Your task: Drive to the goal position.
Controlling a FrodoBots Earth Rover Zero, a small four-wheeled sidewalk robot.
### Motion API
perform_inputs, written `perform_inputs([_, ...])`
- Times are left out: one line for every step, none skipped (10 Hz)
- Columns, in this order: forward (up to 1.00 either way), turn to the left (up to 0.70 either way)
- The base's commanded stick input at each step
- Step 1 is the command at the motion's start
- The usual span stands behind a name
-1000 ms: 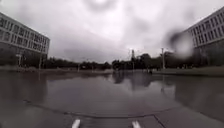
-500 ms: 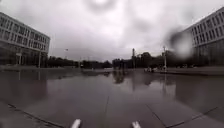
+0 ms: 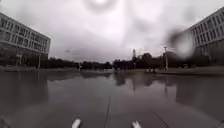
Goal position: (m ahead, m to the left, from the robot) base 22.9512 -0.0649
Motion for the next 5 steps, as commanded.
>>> perform_inputs([0.7, 0.0])
perform_inputs([0.7, 0.0])
perform_inputs([0.7, 0.0])
perform_inputs([0.7, 0.0])
perform_inputs([0.7, 0.0])
